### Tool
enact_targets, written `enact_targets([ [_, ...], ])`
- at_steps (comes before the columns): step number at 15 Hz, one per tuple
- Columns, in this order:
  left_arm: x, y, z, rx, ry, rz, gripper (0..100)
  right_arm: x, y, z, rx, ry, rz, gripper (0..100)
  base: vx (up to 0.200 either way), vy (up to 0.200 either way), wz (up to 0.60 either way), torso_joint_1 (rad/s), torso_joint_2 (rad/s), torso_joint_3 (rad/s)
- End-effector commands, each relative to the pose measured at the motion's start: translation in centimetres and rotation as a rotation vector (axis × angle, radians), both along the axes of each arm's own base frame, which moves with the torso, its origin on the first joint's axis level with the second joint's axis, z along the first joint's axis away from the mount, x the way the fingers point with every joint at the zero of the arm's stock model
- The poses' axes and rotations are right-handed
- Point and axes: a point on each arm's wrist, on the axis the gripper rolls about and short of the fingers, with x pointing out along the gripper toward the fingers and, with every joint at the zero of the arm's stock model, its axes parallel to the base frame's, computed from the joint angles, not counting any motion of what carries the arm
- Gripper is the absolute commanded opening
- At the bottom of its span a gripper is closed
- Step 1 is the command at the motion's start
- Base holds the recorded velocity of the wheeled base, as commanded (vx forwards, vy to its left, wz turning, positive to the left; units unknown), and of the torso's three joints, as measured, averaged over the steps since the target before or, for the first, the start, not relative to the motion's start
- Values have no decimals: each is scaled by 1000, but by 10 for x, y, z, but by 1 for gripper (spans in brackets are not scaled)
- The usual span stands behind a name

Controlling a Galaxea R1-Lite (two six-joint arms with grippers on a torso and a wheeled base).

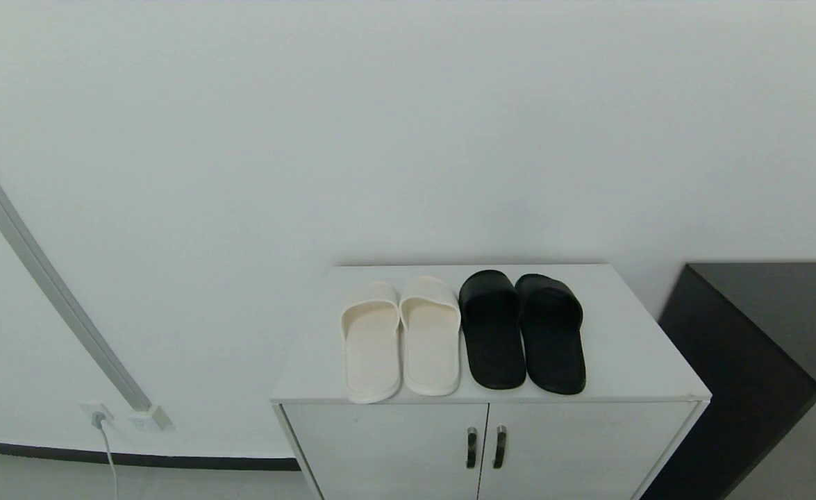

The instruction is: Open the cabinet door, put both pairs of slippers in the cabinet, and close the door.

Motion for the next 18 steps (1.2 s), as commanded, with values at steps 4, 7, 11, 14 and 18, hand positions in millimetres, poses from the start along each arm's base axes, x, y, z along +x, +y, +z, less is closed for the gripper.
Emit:
enact_targets([
  [4,0,0,0,0,0,-1,0,0,0,0,-9,-4,4,100,0,0,0,0,0,0],
  [7,0,0,0,0,0,-4,0,0,0,88,149,-35,89,100,0,0,0,0,0,0],
  [11,0,0,0,0,0,-4,0,56,6,61,57,309,233,100,0,0,0,0,0,0],
  [14,0,0,0,1,2,-4,0,118,23,78,28,320,322,100,0,0,0,0,0,0],
  [18,0,0,0,1,0,-1,0,173,92,100,39,327,338,100,0,0,0,0,0,0],
])
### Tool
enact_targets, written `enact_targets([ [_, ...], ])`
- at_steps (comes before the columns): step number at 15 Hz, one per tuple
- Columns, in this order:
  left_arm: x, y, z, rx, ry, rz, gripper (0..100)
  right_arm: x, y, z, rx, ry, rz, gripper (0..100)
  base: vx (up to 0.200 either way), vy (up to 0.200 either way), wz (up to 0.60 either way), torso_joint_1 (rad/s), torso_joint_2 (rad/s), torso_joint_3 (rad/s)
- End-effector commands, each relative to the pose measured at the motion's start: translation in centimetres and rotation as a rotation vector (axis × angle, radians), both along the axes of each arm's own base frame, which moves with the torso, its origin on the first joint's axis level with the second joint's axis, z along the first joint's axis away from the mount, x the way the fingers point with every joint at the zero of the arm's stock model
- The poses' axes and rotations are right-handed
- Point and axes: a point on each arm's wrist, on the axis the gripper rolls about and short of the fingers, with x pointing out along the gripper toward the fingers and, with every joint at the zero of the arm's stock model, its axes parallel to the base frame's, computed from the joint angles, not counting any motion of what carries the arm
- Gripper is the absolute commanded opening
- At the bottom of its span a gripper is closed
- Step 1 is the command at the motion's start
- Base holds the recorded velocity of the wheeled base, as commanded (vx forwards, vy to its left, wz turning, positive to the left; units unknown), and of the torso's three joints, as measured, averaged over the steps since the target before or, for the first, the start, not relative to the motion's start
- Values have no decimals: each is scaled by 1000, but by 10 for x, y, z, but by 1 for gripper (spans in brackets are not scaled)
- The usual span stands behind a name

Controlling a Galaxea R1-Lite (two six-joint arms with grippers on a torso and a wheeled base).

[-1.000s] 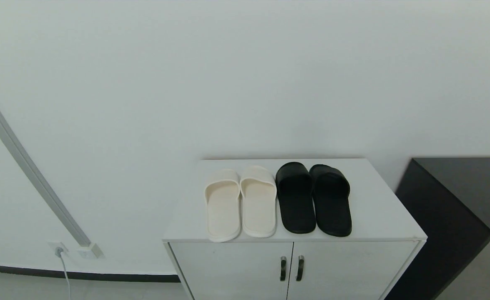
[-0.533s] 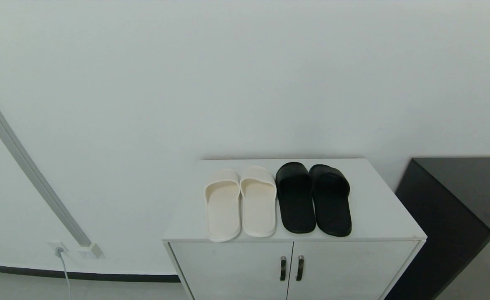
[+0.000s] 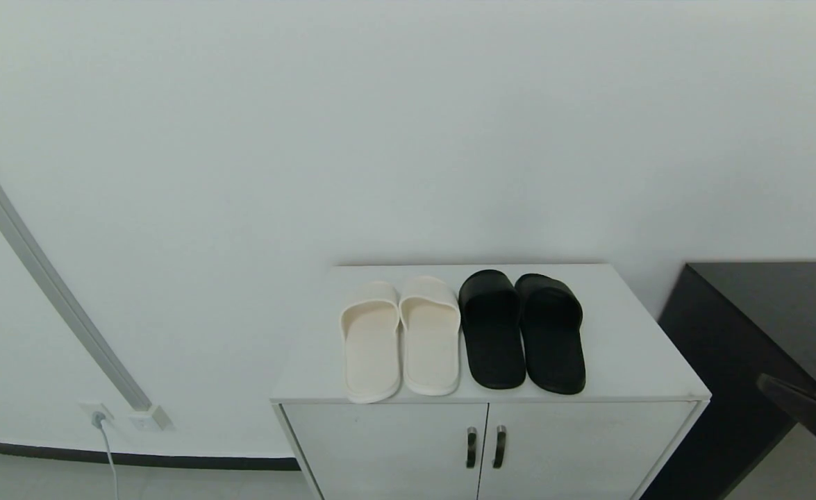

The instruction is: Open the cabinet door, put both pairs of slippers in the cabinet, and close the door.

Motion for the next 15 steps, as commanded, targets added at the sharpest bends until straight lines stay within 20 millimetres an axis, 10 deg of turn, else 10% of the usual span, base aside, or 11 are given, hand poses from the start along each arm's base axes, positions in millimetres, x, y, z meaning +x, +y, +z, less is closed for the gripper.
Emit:
enact_targets([
  [1,0,0,0,0,0,-1,0,54,71,5,-15,80,65,100,0,0,0,0,0,0],
  [8,0,0,0,0,0,-2,0,116,155,-3,-6,104,-50,100,0,0,0,0,0,0],
  [15,0,0,0,0,2,-2,0,161,195,-38,-4,34,-181,100,0,0,0,0,0,0],
])
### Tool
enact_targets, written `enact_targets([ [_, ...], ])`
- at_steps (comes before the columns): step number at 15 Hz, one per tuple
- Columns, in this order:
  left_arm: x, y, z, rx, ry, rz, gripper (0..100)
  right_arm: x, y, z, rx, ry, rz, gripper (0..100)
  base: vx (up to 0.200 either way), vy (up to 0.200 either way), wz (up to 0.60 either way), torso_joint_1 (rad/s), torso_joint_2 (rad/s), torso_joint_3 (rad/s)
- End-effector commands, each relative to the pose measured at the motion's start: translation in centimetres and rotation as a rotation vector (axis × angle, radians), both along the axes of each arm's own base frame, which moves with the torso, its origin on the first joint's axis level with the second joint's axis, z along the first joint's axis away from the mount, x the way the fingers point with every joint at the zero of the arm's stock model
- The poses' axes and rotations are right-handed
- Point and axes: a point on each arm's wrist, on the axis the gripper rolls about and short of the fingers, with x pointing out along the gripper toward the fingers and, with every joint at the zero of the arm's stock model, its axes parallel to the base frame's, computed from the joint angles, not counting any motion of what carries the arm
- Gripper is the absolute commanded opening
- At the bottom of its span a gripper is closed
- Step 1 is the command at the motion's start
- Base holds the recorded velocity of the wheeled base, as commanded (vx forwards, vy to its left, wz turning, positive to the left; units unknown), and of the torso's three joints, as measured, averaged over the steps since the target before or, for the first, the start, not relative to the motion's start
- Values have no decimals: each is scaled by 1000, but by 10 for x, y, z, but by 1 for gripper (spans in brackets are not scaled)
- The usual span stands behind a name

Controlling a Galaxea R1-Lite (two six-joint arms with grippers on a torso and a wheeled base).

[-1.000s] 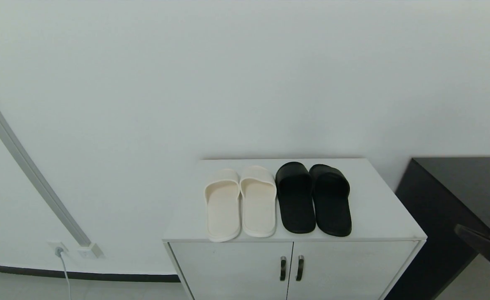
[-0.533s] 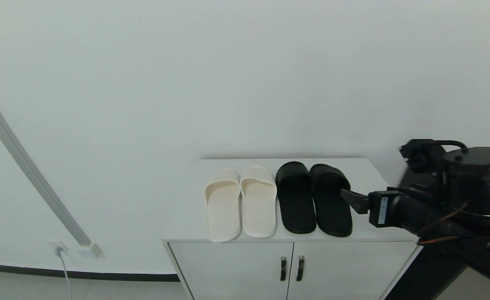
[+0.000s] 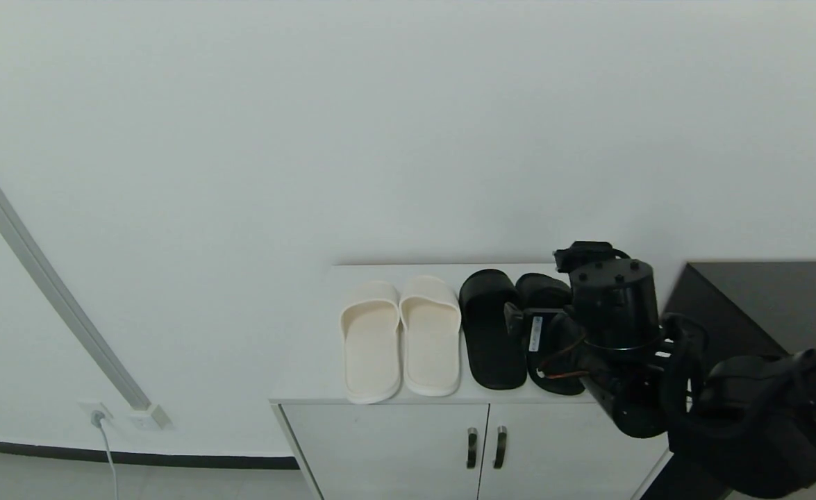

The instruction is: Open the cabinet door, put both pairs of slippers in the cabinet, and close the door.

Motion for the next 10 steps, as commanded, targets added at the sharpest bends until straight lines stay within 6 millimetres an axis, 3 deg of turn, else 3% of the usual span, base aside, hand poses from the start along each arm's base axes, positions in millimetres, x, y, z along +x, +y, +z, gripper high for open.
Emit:
enact_targets([
  [1,0,0,0,-1,1,2,0,23,10,-25,-36,33,-32,100,0,0,0,0,0,0],
  [5,0,0,0,-1,1,0,0,54,14,-35,-33,29,-80,100,0,0,0,0,0,0],
  [10,0,0,0,-1,1,0,0,79,30,-48,-50,17,-82,100,0,0,0,0,0,0],
])
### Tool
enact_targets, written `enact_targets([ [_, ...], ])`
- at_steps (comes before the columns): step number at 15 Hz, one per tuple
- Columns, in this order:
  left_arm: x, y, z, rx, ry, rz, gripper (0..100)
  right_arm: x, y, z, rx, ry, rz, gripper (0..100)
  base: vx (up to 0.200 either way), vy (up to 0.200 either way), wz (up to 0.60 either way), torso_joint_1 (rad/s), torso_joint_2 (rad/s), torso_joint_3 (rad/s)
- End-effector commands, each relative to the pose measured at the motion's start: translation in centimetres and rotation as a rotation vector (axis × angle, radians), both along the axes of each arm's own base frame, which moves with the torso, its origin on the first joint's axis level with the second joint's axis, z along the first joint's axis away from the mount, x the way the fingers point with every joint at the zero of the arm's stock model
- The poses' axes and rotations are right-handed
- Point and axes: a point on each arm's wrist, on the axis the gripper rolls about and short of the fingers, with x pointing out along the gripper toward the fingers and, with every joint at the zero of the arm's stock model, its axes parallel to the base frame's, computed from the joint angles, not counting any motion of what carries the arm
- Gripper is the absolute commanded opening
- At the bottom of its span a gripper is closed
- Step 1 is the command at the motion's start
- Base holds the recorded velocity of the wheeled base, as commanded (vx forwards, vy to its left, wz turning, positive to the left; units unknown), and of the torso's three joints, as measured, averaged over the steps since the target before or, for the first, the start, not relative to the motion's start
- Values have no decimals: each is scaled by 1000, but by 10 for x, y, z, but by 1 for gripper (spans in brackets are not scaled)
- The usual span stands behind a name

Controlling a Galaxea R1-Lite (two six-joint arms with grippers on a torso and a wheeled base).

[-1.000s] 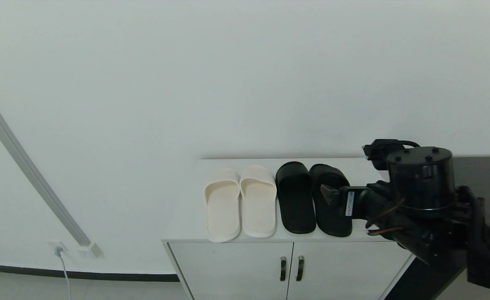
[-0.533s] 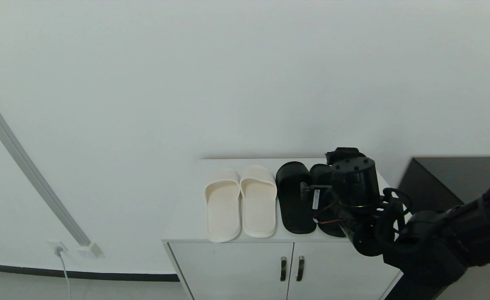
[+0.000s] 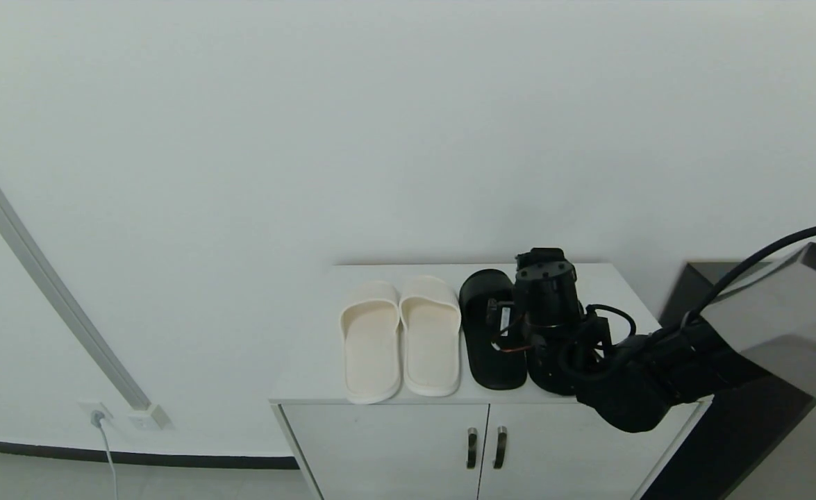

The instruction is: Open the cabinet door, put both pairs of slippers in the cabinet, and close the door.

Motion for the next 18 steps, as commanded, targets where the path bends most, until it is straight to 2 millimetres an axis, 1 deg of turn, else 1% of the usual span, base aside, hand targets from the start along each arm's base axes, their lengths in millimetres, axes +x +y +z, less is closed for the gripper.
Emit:
enact_targets([
  [1,0,0,0,-2,1,1,0,14,7,-13,-11,6,-8,100,0,0,0,0,0,0],
  [5,0,0,0,-2,1,1,0,32,7,-20,-14,0,-30,100,0,0,0,0,0,0],
  [8,0,0,0,-2,1,1,0,34,7,-19,-7,-8,-37,100,0,0,0,0,0,0],
  [9,0,0,0,-2,1,1,0,35,7,-18,-3,-14,-35,0,0,0,0,0,0,0],
  [15,0,0,0,-2,1,1,0,34,6,-18,-11,-16,-34,0,0,0,0,0,0,0],
  [17,0,0,0,-2,3,1,0,34,5,-13,-5,-26,-35,0,0,0,0,0,0,0],
  [18,0,0,0,-2,1,1,0,31,4,-5,-1,-38,-33,0,0,0,0,0,0,0],
])
